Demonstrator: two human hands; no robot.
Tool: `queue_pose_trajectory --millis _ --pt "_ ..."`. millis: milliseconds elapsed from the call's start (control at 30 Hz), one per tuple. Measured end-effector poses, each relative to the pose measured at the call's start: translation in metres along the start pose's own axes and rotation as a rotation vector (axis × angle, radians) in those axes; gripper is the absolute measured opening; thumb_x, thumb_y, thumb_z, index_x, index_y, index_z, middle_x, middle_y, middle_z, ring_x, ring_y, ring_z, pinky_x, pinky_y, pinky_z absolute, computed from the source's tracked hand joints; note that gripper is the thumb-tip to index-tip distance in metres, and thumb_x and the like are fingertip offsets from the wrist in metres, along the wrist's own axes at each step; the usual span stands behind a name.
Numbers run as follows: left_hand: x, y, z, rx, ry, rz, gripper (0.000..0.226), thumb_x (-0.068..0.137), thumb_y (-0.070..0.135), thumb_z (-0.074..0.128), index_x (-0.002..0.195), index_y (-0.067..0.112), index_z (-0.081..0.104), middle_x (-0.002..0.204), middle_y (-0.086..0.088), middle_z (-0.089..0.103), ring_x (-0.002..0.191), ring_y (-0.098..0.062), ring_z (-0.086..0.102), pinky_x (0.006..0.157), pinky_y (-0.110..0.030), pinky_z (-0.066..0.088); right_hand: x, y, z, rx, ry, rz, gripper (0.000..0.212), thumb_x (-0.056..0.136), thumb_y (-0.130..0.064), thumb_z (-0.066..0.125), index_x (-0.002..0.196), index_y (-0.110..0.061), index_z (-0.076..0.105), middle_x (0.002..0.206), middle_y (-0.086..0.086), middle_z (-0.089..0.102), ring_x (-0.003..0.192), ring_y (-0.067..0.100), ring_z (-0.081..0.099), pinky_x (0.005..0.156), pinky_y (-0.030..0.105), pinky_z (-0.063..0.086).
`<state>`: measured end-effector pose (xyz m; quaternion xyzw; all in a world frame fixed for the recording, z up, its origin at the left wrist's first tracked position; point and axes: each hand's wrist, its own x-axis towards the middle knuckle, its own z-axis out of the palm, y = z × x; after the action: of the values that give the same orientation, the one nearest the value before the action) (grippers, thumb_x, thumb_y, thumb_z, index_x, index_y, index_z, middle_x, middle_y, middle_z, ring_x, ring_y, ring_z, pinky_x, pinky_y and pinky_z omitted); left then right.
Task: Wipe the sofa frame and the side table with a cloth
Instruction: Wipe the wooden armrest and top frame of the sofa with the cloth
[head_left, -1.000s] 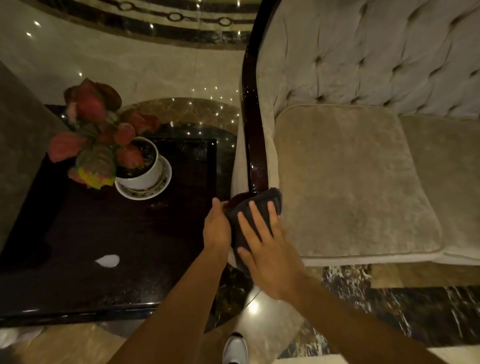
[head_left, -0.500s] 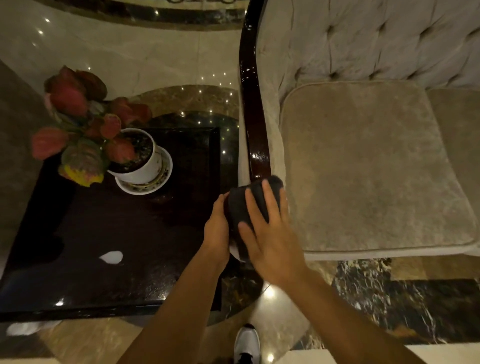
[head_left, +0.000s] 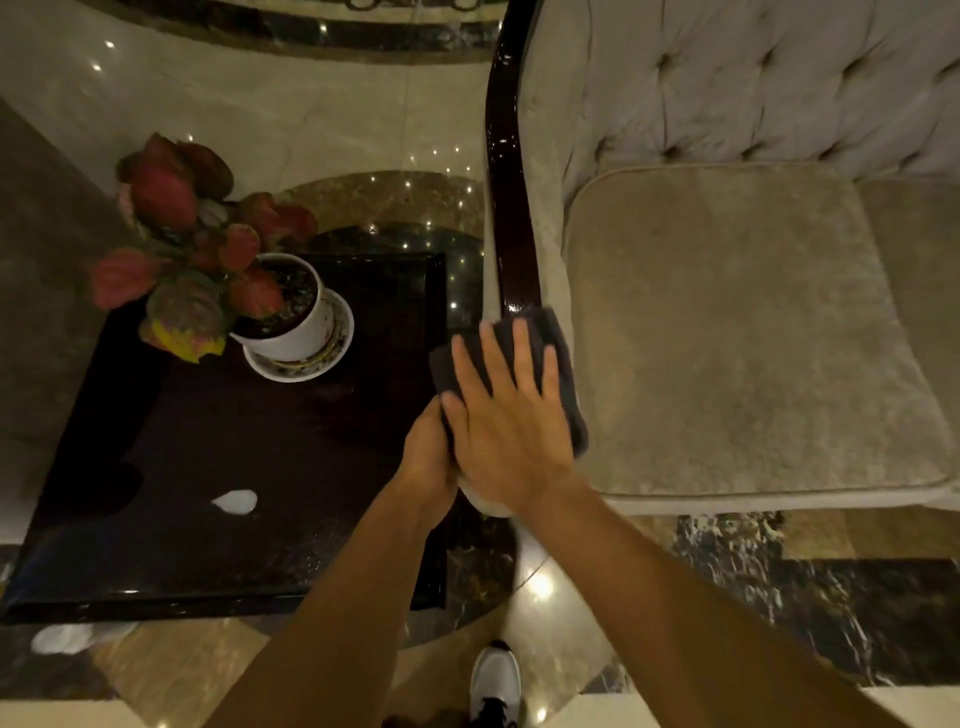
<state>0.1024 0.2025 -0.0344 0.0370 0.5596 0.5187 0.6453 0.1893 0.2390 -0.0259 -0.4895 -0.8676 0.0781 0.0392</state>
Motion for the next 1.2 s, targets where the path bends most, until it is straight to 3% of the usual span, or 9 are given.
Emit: queue_pose_trajectory --millis 67,167,300,467,567,667,767,1000,1200 --pt "0.002 0.000 0.001 0.014 0.034 0.009 0.042 0.099 0.039 0.040 0.096 0.024 0.079 0.105 -0.004 0.076 0.099 -0.018 0.071 0.078 -0.030 0.054 0.055 0.015 -0.010 -0.063 0.042 -0.046 0.059 0.103 -0.044 0.019 0.156 -0.017 0.026 0.168 0.007 0.010 0.153 0.037 -0.009 0.121 0.061 0.002" --pt "0.004 0.004 0.005 0.117 0.113 -0.026 0.034 0.097 0.041 0.045 0.108 0.023 0.072 0.104 -0.002 0.075 0.100 -0.017 0.067 0.080 -0.031 0.052 0.103 0.038 -0.020 -0.134 0.111 -0.114 0.057 0.104 -0.039 0.024 0.155 -0.015 0.029 0.168 0.004 0.014 0.153 0.036 -0.004 0.122 0.059 0.003" --pt "-0.001 0.014 0.014 0.342 0.148 0.034 0.033 0.099 0.046 0.039 0.105 0.029 0.067 0.101 0.004 0.066 0.097 -0.012 0.061 0.083 -0.028 0.048 0.129 0.070 -0.035 0.017 0.144 -0.275 0.053 0.107 -0.028 0.030 0.156 -0.009 0.023 0.166 0.013 0.016 0.152 0.041 0.000 0.125 0.049 0.003" --pt "-0.012 0.007 0.026 1.541 0.246 0.542 0.100 0.079 0.079 0.031 0.150 0.009 0.023 0.148 -0.012 0.039 0.138 -0.030 0.036 0.111 -0.045 0.031 0.088 0.049 -0.026 0.281 0.146 -0.031 0.056 0.106 -0.023 0.027 0.156 -0.001 0.015 0.165 0.023 0.000 0.151 0.041 -0.012 0.124 0.048 -0.007" --pt "-0.019 -0.001 0.028 1.841 0.328 0.578 0.111 0.075 0.080 0.015 0.153 0.002 0.005 0.160 -0.019 0.013 0.148 -0.033 0.012 0.118 -0.048 0.020 0.032 0.043 -0.009 0.157 0.063 -0.079 0.062 0.104 -0.029 0.018 0.156 -0.001 0.003 0.166 0.022 -0.004 0.151 0.034 -0.017 0.123 0.056 0.003" --pt "-0.015 -0.001 0.032 1.894 0.346 0.529 0.116 0.071 0.081 0.006 0.152 -0.001 0.002 0.161 -0.021 0.008 0.149 -0.035 0.004 0.118 -0.049 0.016 0.027 0.058 -0.011 0.199 -0.112 -0.132 0.066 0.103 -0.039 0.015 0.155 -0.013 -0.016 0.165 0.013 -0.022 0.150 0.037 -0.022 0.124 0.056 0.005" --pt "-0.006 -0.004 0.049 1.841 0.392 0.515 0.115 0.076 0.083 0.008 0.153 -0.002 0.003 0.160 -0.023 0.010 0.149 -0.036 0.004 0.118 -0.051 0.014 0.068 0.072 -0.027 0.123 -0.082 -0.208 0.070 0.103 -0.045 0.026 0.154 -0.022 -0.017 0.164 0.010 -0.023 0.149 0.039 -0.023 0.124 0.056 0.002" --pt "0.008 -0.002 0.071 1.664 0.470 0.466 0.098 0.084 0.070 0.028 0.152 0.000 0.017 0.157 -0.022 0.024 0.145 -0.036 0.022 0.112 -0.054 0.026 0.197 0.073 -0.059 0.056 -0.035 -0.102 0.063 0.105 -0.049 0.024 0.159 -0.025 0.003 0.168 0.011 -0.009 0.151 0.041 -0.013 0.123 0.055 -0.003" --pt "0.015 0.007 0.087 1.572 0.476 0.383 0.096 0.084 0.075 0.023 0.148 0.003 0.031 0.151 -0.018 0.038 0.131 -0.035 0.043 0.096 -0.053 0.041 0.114 0.089 -0.038 -0.072 -0.013 -0.500 0.056 0.103 -0.042 0.030 0.153 -0.019 0.033 0.167 0.013 0.014 0.152 0.043 -0.007 0.122 0.061 0.006"
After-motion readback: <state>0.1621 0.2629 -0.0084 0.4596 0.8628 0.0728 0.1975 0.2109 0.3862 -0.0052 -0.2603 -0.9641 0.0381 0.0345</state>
